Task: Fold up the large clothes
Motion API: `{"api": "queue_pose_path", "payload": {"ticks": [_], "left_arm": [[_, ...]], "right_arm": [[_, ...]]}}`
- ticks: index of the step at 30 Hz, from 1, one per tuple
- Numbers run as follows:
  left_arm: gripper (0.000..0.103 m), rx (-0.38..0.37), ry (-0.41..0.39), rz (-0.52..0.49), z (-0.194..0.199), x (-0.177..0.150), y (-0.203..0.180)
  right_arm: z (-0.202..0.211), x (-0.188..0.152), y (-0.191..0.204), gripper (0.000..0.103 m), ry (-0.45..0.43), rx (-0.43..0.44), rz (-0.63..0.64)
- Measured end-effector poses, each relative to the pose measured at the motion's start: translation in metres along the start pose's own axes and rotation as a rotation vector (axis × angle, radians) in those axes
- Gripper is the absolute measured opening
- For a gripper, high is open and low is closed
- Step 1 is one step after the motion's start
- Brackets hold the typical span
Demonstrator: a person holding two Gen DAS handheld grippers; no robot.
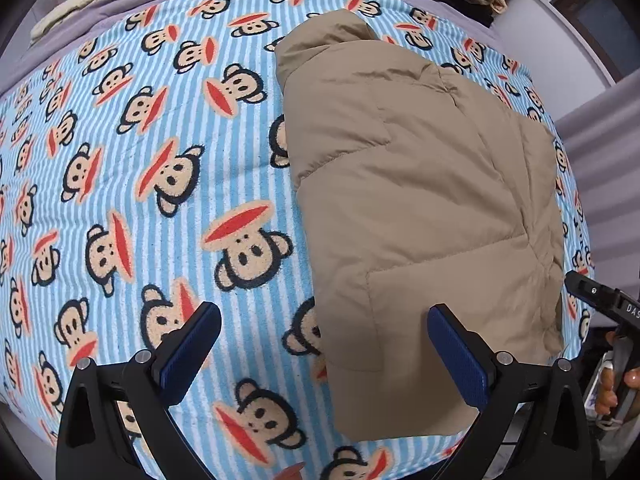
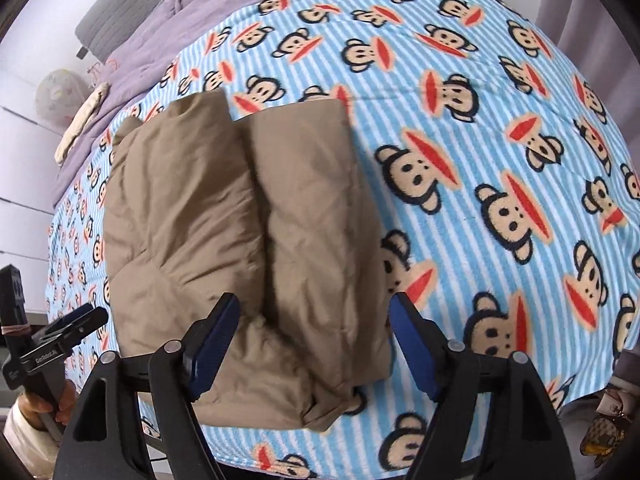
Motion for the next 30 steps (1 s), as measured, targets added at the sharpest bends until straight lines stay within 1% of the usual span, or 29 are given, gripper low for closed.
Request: {"api": "queue_pose_path", "payload": {"ticks": [2, 5, 6, 7, 9, 10, 11, 13, 14, 16, 19, 24, 27, 30], "left_arm": [[0.103, -0.003, 0.013, 0.032, -0.004, 0.003, 0.001], [0.103, -0.013, 0.023, 0.062, -0.010, 0.008, 0.004], [0.103, -0.021, 0.025, 0.070, -0.012, 0.010, 0.006], [0.103, -0.055, 0.031, 0.081, -0.014, 0.012, 0.006], [0.103, -0.197, 0.057, 0.122, -0.019, 0.014, 0.005], [0.103, -0.250, 0.062, 0.144, -0.020, 0.016, 0.005], [0.103, -0.291, 0.062, 0.160, -0.021, 0.018, 0.006], [0.103, -0.348, 0.060, 0.169, -0.025, 0.026, 0.008], [0.103, -0.379, 0.061, 0.168, -0.027, 0.030, 0.008], [0.103, -0.456, 0.076, 0.158, -0.035, 0.037, 0.007], [0.103, -0.537, 0.105, 0.156, -0.051, 0.046, 0.006], [0.103, -0.629, 0.130, 0.194, -0.079, 0.053, 0.013], [0.103, -0.668, 0.156, 0.226, -0.095, 0.052, 0.017], [0.103, -0.686, 0.175, 0.245, -0.108, 0.052, 0.016]], "right_arm": [[-0.007, 0.006, -0.012, 0.080, 0.008, 0.025, -0.026], [-0.018, 0.014, -0.026, 0.082, 0.039, 0.102, -0.074], [-0.023, 0.016, -0.029, 0.089, 0.051, 0.133, -0.090], [-0.027, 0.019, -0.031, 0.103, 0.064, 0.159, -0.102], [-0.033, 0.022, -0.033, 0.103, 0.074, 0.197, -0.120], [-0.037, 0.023, -0.033, 0.103, 0.085, 0.215, -0.120], [-0.040, 0.025, -0.031, 0.103, 0.100, 0.231, -0.116], [-0.048, 0.029, -0.027, 0.103, 0.144, 0.271, -0.091], [-0.052, 0.032, -0.025, 0.103, 0.162, 0.277, -0.076], [-0.060, 0.040, -0.025, 0.103, 0.165, 0.276, -0.058], [-0.073, 0.052, -0.023, 0.103, 0.190, 0.325, -0.048], [-0.106, 0.068, -0.017, 0.103, 0.262, 0.432, -0.030], [-0.125, 0.071, -0.009, 0.103, 0.302, 0.495, -0.039], [-0.139, 0.074, 0.002, 0.103, 0.325, 0.555, -0.057]]}}
Point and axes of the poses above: each gripper's, at about its wrist camera, not at the fingertips, and z roughly against the way its jaws point, y to its left, x to its top, the point moved 5 cm from there along -z, roughly the way its jaws point, and after that the axes turned 5 degrees about -x, right-handed, at the moved point
